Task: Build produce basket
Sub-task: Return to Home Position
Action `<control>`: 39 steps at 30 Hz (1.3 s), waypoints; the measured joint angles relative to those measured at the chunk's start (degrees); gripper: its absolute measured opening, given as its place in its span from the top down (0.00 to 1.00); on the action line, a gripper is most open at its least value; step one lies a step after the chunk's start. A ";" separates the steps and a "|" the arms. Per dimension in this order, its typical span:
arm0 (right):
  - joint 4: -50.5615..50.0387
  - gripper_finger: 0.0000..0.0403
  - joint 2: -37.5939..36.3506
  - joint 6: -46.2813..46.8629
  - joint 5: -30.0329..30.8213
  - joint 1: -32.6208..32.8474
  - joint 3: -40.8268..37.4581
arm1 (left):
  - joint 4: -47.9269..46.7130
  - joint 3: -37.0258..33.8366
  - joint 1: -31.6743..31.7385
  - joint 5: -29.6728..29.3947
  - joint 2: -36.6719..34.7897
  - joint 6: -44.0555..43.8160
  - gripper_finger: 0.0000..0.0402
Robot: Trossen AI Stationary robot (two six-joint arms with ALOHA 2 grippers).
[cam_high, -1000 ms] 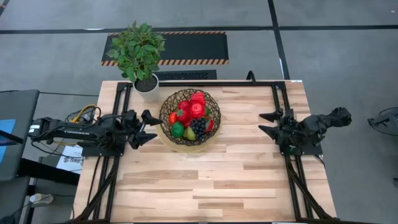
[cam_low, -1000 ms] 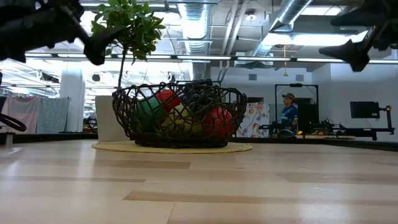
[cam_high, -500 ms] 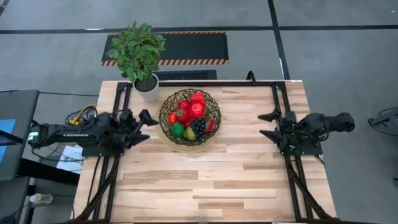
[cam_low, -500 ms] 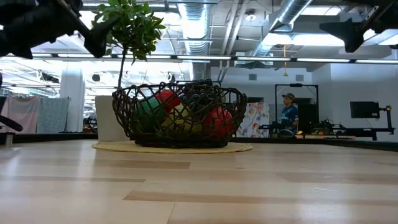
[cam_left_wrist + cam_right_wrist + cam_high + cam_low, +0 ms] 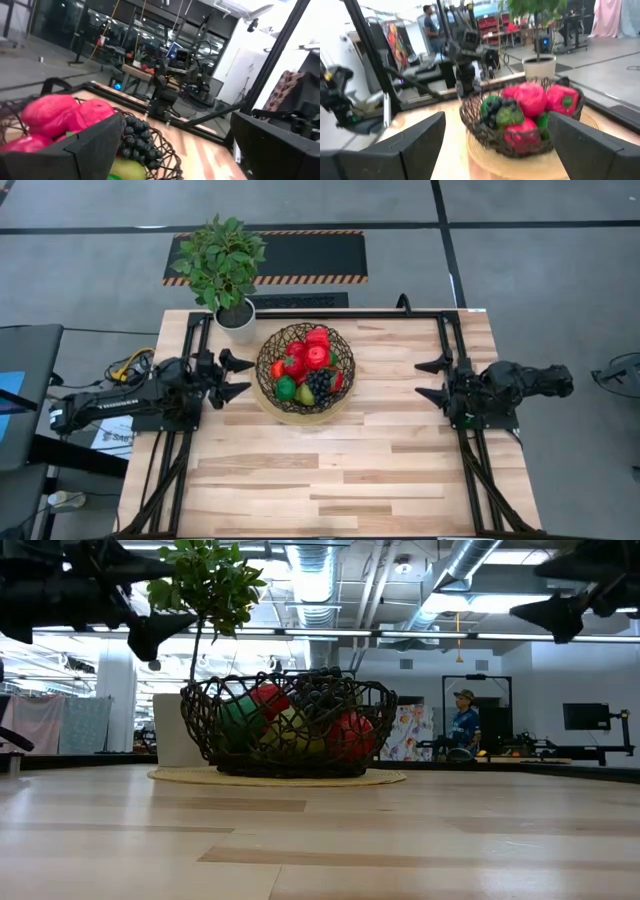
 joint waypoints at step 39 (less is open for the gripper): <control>5.10 0.09 0.01 -2.41 -0.78 -2.68 -11.00 | -33.24 2.10 -0.17 -10.56 -17.87 2.39 0.10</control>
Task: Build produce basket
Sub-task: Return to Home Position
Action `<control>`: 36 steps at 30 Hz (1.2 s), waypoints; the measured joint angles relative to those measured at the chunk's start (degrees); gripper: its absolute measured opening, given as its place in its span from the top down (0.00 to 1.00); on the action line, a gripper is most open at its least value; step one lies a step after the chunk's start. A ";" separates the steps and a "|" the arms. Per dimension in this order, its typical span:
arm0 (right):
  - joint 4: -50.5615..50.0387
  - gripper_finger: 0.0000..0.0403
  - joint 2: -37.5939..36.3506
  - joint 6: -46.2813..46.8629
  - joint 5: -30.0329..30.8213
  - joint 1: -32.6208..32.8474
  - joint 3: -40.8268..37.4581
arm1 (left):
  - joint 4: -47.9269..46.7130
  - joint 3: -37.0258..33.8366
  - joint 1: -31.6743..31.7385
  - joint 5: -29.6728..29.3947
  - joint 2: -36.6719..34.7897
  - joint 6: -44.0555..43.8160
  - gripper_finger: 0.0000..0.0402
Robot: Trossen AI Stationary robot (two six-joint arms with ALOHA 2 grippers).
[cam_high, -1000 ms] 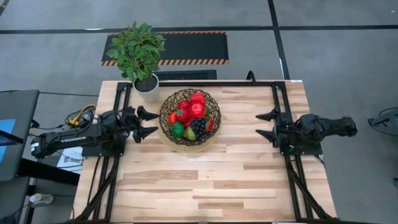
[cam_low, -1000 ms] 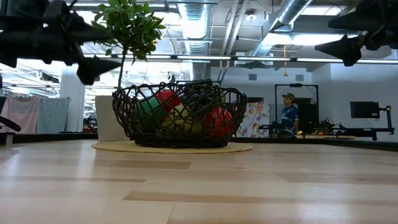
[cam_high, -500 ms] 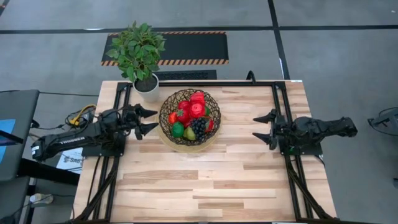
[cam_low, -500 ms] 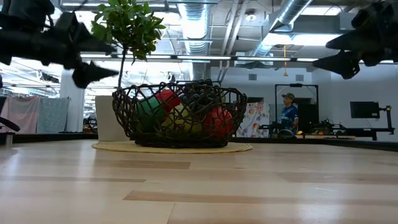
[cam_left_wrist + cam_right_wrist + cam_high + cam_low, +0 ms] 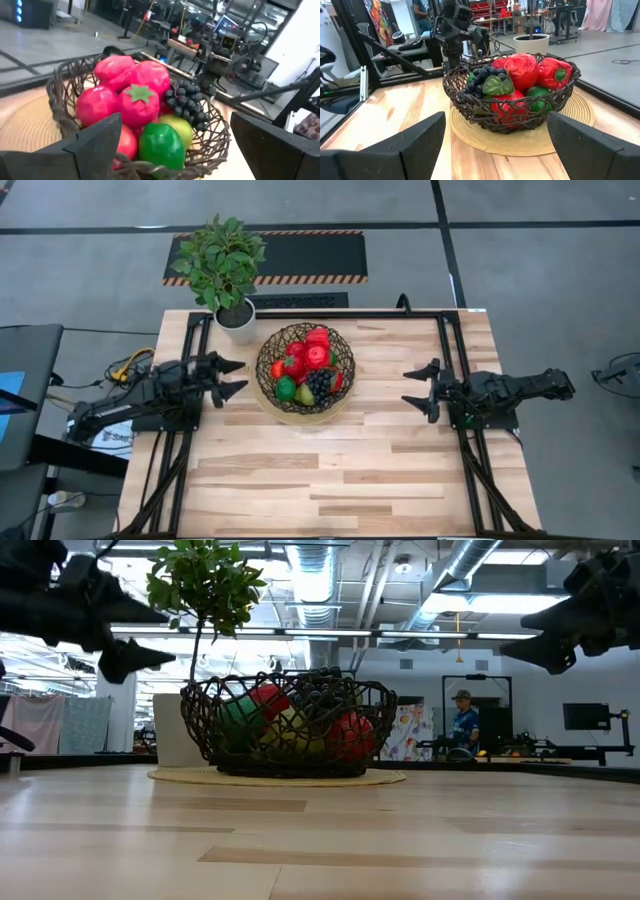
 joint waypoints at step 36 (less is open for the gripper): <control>-0.13 0.09 0.60 2.14 0.19 0.16 -0.81 | -0.22 -1.64 -4.83 -2.49 0.39 -0.60 0.10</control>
